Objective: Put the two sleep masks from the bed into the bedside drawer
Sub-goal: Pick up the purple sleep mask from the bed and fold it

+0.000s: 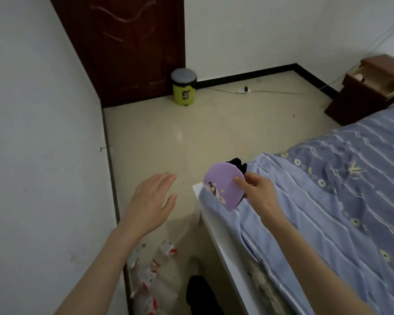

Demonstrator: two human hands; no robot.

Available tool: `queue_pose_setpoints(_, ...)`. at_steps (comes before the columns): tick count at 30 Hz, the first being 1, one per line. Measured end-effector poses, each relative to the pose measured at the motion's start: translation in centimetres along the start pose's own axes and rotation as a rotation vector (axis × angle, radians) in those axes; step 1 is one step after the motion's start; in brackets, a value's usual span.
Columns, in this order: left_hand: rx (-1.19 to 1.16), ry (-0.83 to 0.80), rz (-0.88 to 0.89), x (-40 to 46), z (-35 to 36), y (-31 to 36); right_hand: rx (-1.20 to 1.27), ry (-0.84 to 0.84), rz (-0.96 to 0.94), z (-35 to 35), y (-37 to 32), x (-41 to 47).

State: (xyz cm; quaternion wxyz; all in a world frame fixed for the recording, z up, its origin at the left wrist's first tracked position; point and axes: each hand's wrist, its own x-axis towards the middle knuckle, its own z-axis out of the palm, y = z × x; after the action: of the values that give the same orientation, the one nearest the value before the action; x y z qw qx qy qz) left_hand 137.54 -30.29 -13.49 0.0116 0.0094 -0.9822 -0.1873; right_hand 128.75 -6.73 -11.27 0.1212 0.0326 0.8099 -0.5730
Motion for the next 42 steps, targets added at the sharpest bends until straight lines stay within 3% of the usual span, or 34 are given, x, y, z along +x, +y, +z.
queue_pose_setpoints(5, 0.095, -0.007, 0.016, 11.0, -2.3, -5.5, -0.038, 0.024, -0.054, 3.7, -3.6, 10.9)
queue_pose_setpoints(14, 0.011, 0.048, 0.093, 27.3, -8.7, -10.1, -0.018, 0.118, -0.140, 6.4, -13.0, 25.2)
queue_pose_setpoints(22, -0.061, 0.076, 0.198, 42.5, -10.1, -15.9, 0.051, 0.233, -0.074, 8.7, -16.5, 36.9)
queue_pose_setpoints(26, -0.059, 0.005, 0.346, 53.2, -10.0, -17.6, 0.200, 0.366, -0.005, 9.3, -17.8, 43.3)
queue_pose_setpoints(33, -0.087, -0.028, 0.581, 67.9, -11.3, -15.4, 0.309, 0.571, 0.037, 7.7, -20.5, 50.3)
queue_pose_setpoints(42, -0.129, -0.200, 0.819, 79.7, -5.6, -6.5, 0.371, 0.807, 0.082, 0.3, -18.2, 57.3)
